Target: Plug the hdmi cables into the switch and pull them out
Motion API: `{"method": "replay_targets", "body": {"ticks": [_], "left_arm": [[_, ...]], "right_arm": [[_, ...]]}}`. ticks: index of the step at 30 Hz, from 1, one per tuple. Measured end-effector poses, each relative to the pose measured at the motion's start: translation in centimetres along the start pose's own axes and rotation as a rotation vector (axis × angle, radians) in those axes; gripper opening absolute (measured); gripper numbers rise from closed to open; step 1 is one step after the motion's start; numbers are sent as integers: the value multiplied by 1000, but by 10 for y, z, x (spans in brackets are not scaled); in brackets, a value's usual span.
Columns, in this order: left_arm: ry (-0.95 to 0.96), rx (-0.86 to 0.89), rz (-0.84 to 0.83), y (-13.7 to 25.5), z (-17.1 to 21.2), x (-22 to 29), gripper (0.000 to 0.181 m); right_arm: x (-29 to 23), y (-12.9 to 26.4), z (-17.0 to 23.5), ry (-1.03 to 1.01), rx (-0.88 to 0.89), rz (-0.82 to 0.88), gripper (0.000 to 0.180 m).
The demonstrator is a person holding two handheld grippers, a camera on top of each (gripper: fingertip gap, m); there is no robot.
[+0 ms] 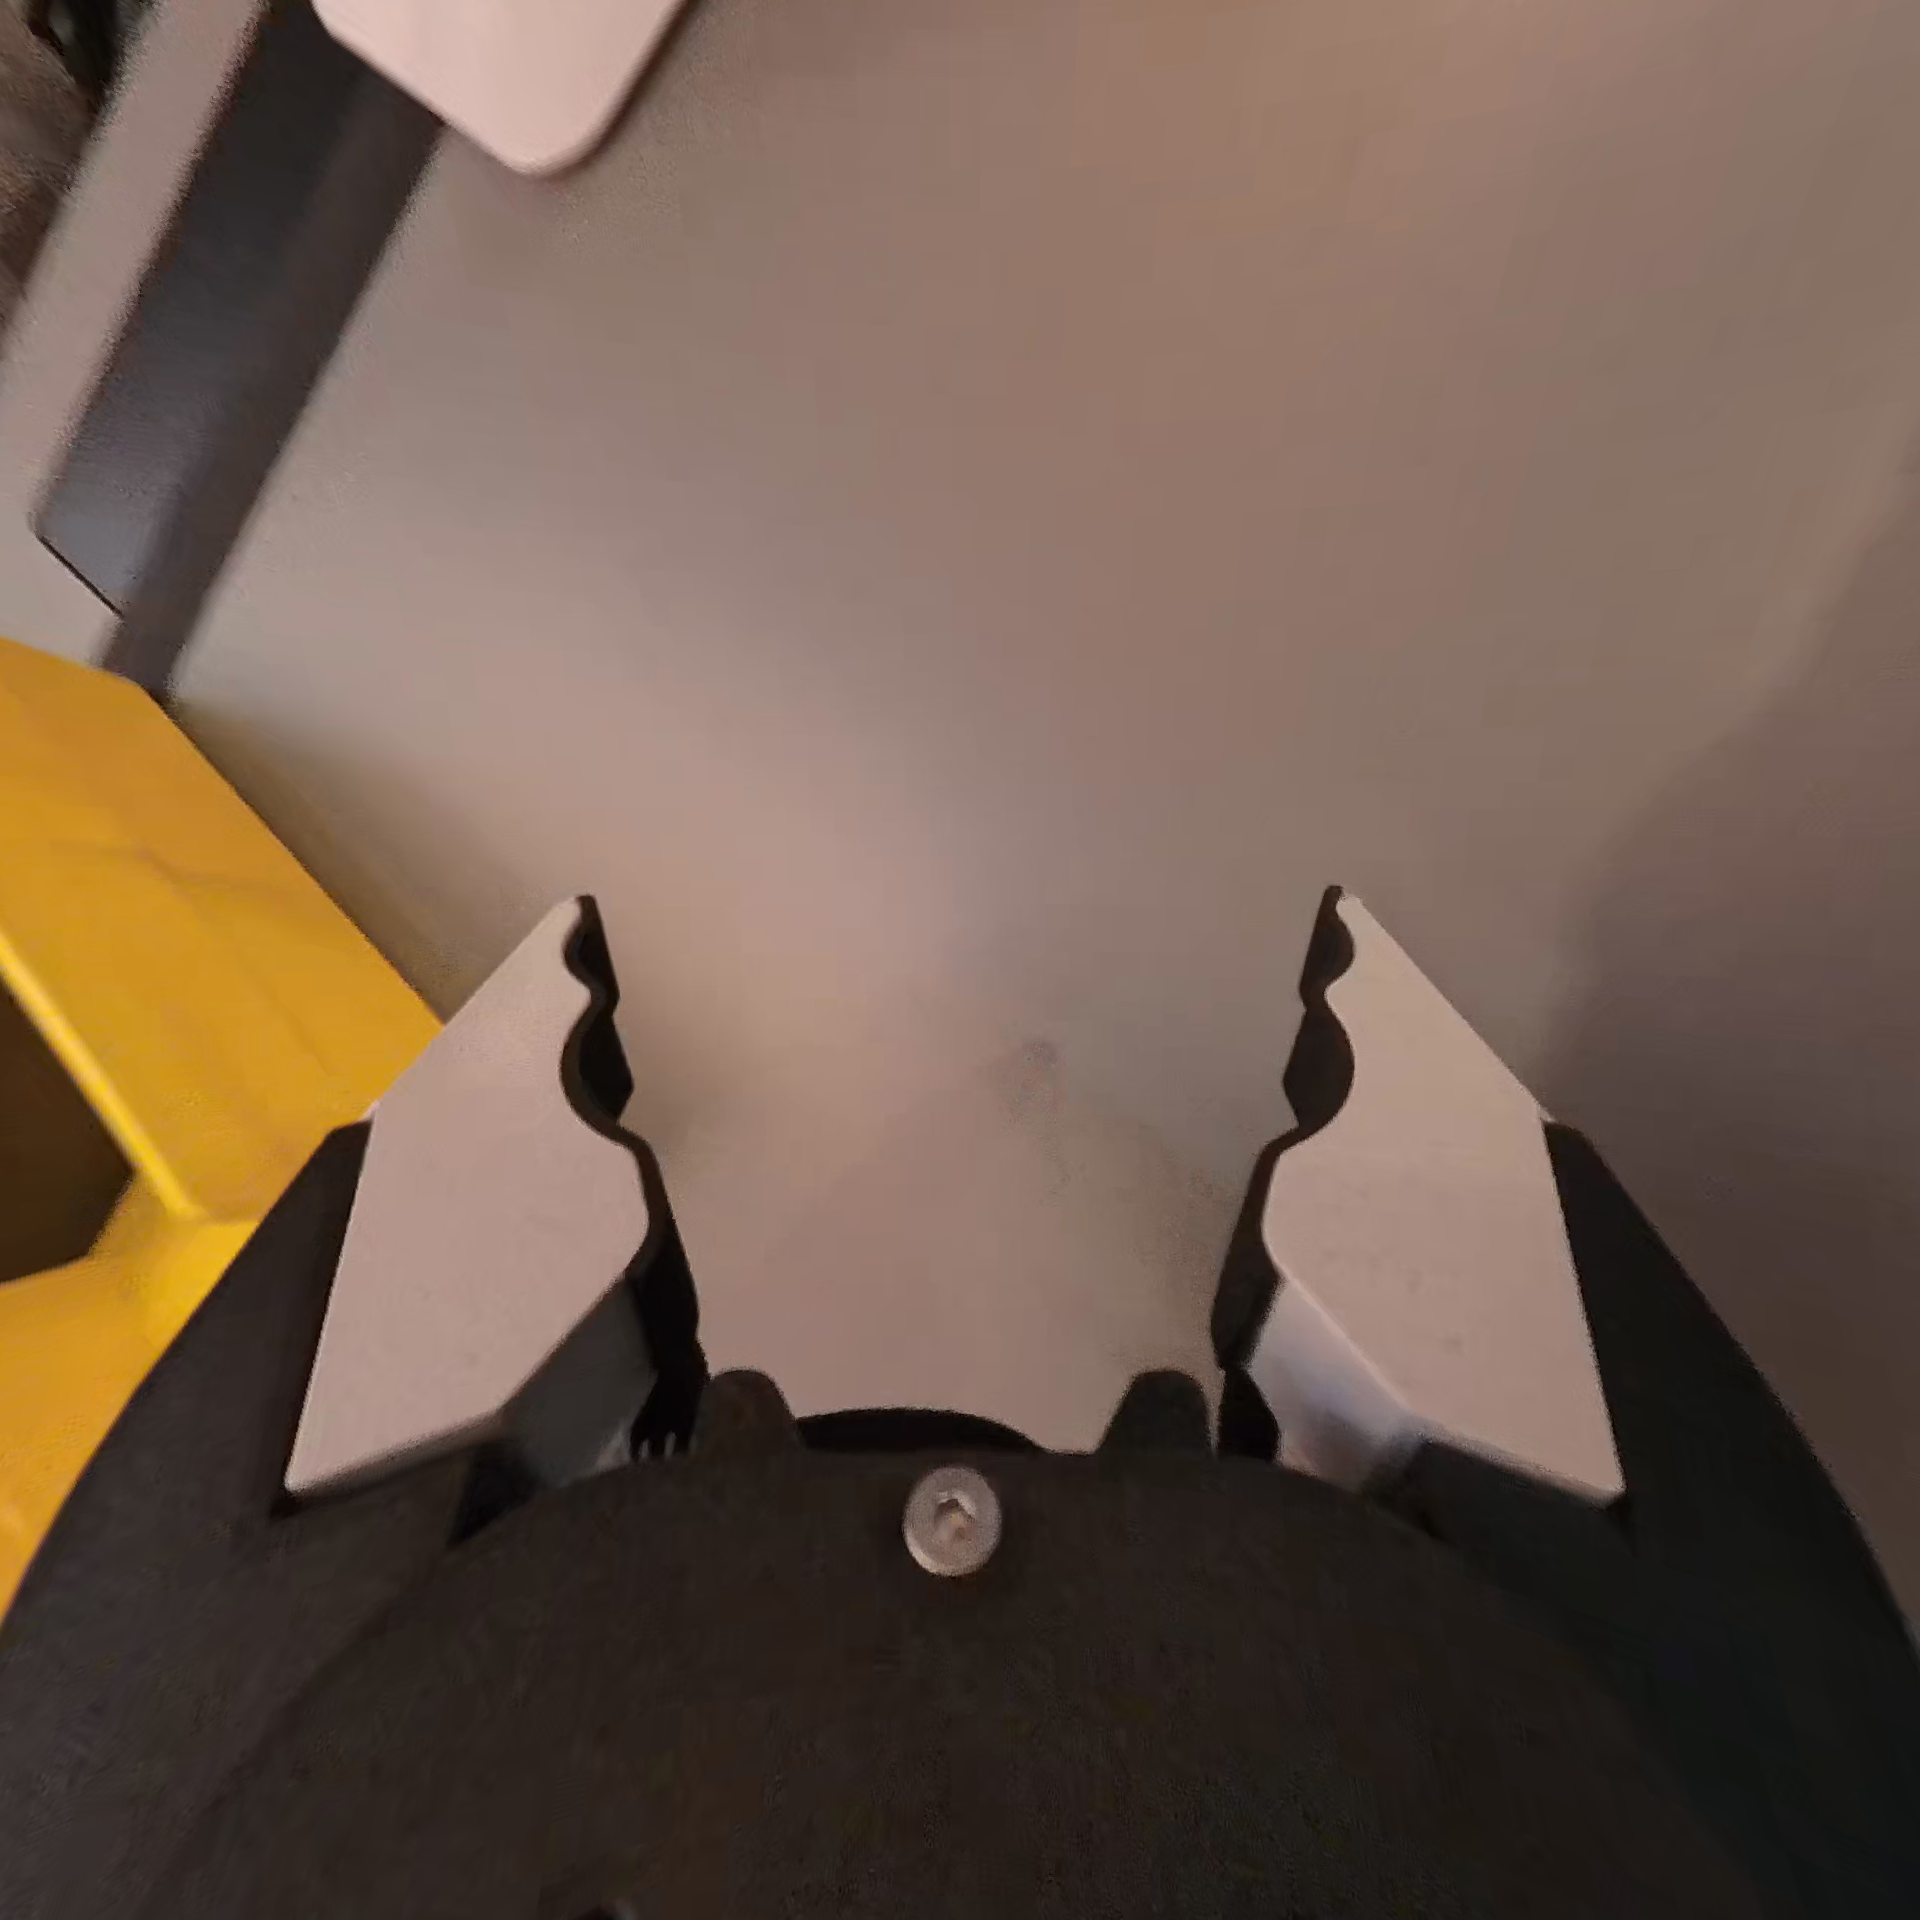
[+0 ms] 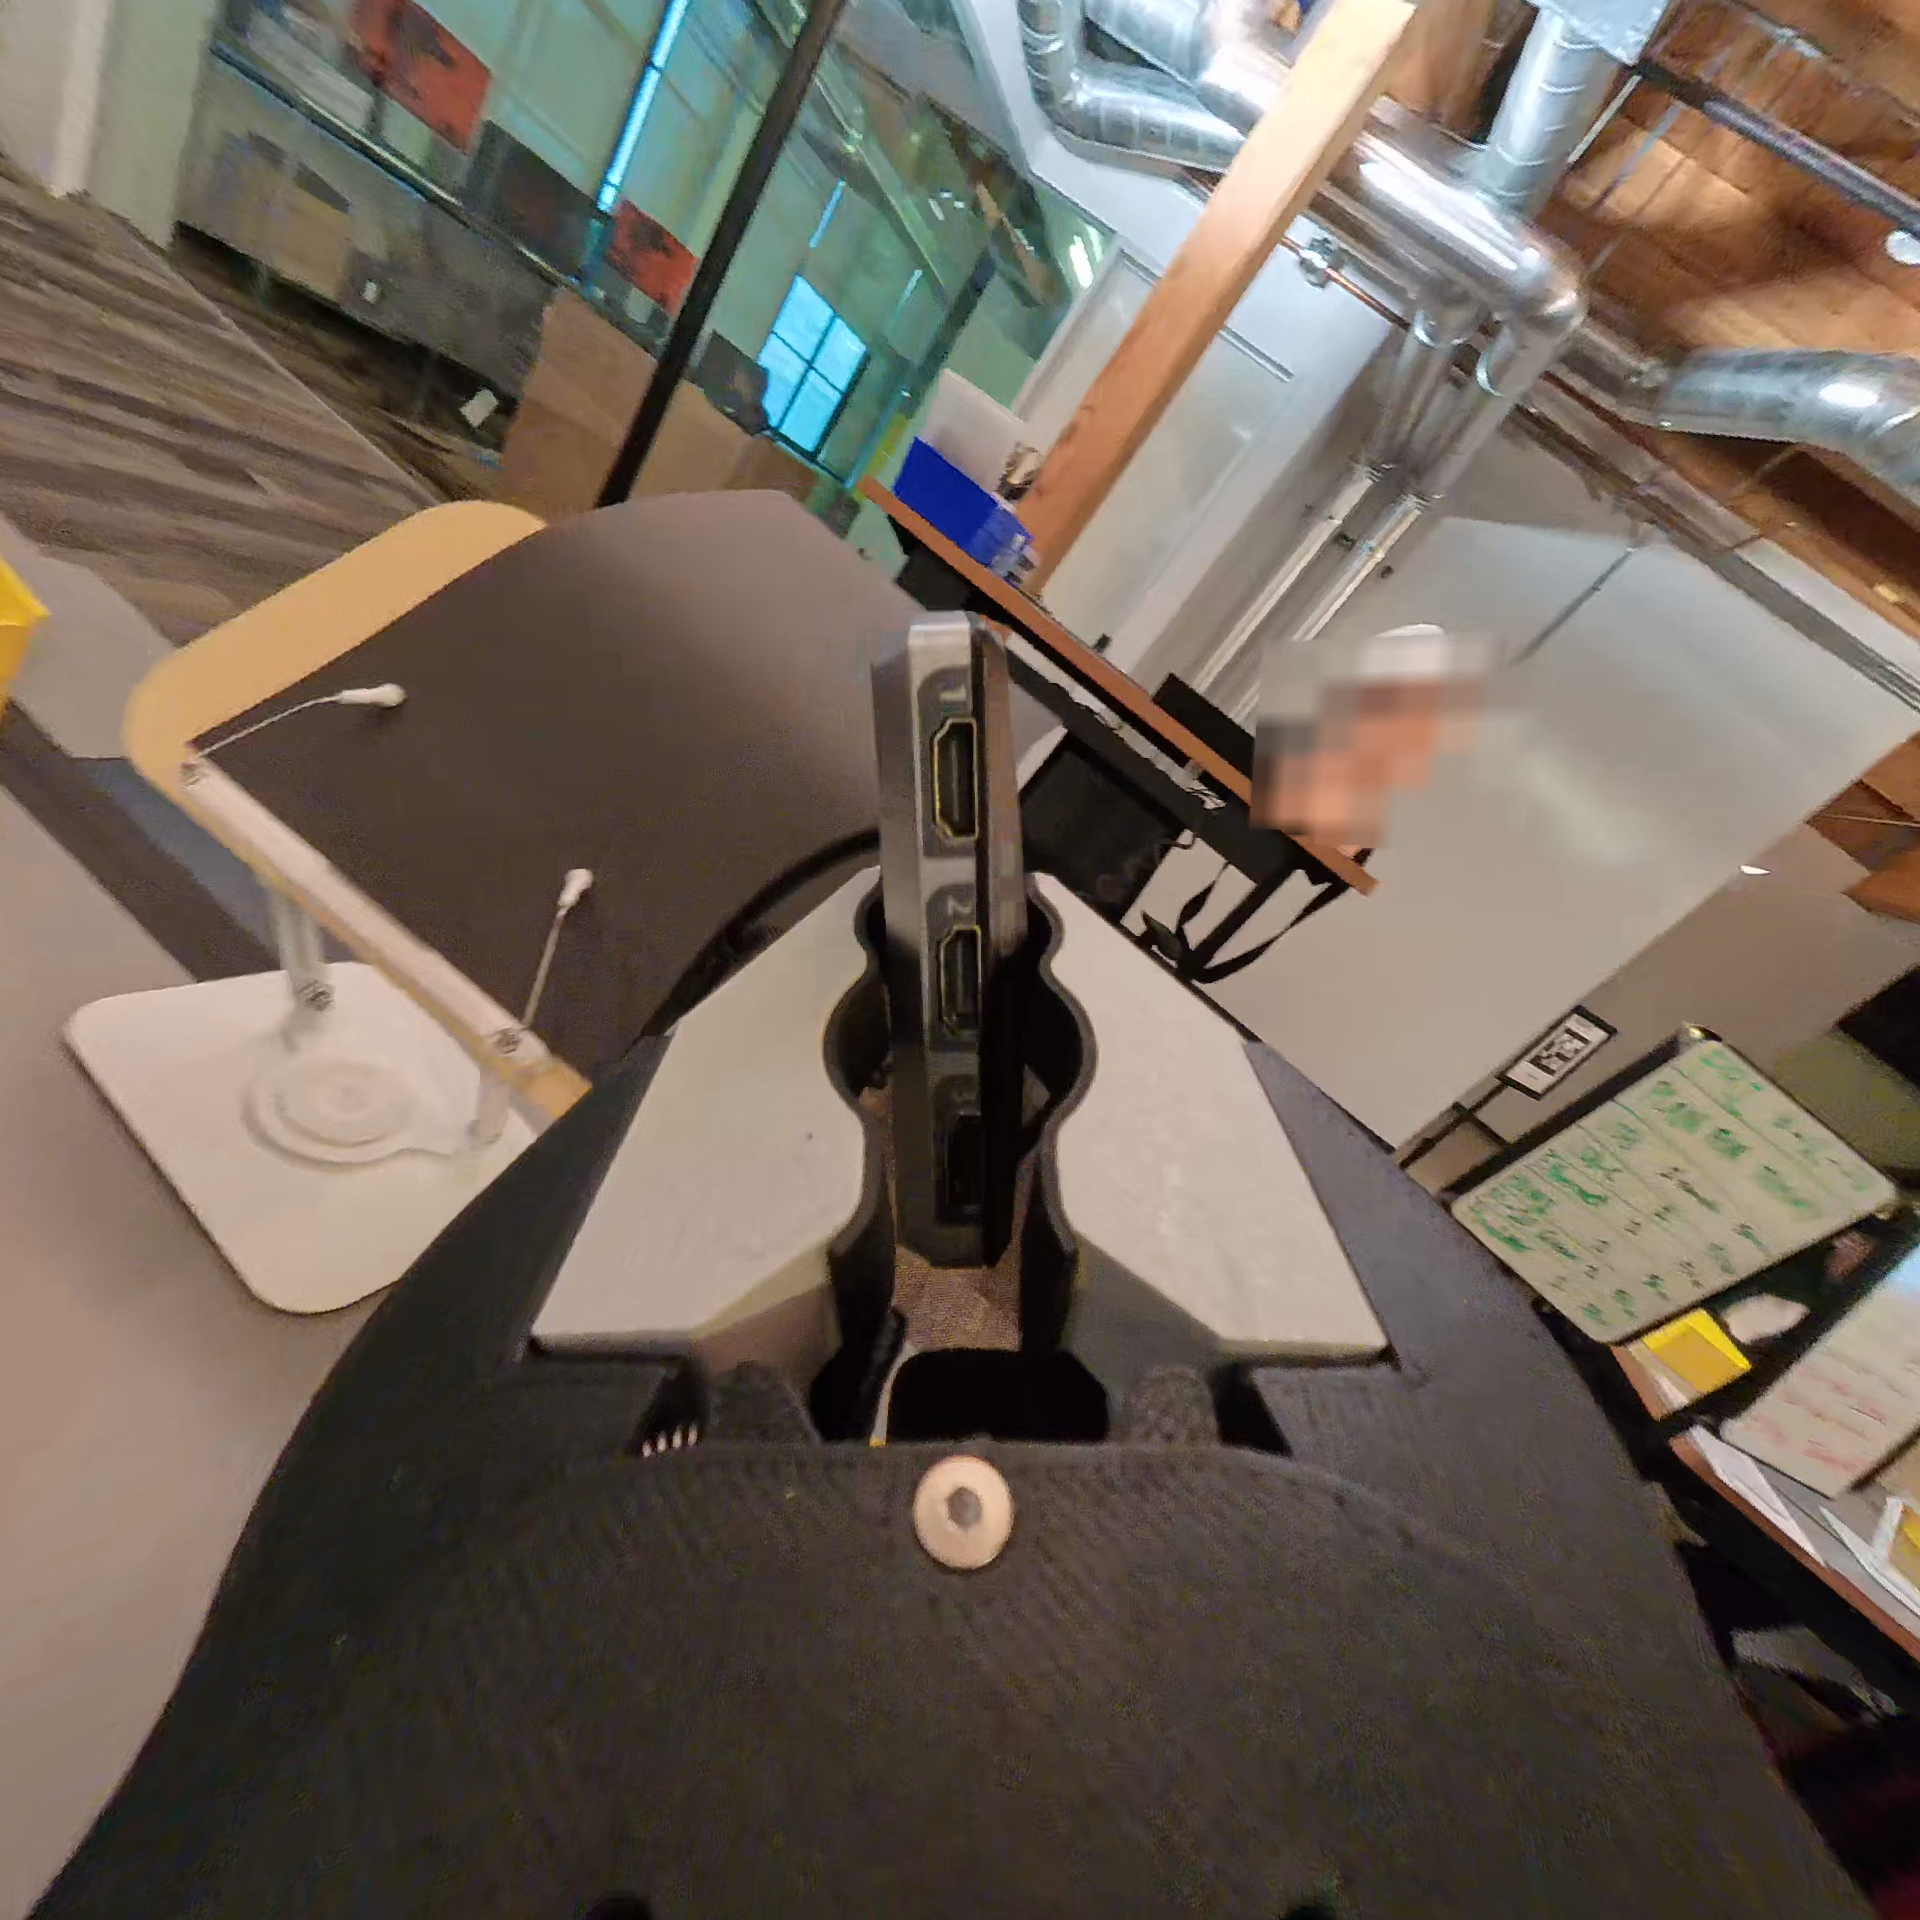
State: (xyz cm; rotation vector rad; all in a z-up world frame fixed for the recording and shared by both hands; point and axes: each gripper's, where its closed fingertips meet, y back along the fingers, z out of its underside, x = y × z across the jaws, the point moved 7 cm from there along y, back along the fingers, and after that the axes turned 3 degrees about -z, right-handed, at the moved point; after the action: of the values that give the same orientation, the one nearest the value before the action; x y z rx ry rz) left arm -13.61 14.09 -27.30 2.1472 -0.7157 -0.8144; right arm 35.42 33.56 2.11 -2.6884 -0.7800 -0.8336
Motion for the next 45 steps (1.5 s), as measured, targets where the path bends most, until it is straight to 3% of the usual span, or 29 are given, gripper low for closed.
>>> {"method": "replay_targets", "body": {"ticks": [7,16,34,39,45], "left_arm": [[61,-93,61,-29,48,14,127],[176,-26,101,-32,55,18,123],[260,6,164,-39,59,18,123],[263,10,165,-39,59,18,124],[264,11,166,-40,59,17,124]], "right_arm": [[70,12,-12,-43,6,136,20],[108,12,11,-51,-62,188,20],[45,-23,203,-120,-554,-46,19],[25,-25,245,-94,-693,-143,19],[11,-20,287,-200,-840,-217,22]]}}
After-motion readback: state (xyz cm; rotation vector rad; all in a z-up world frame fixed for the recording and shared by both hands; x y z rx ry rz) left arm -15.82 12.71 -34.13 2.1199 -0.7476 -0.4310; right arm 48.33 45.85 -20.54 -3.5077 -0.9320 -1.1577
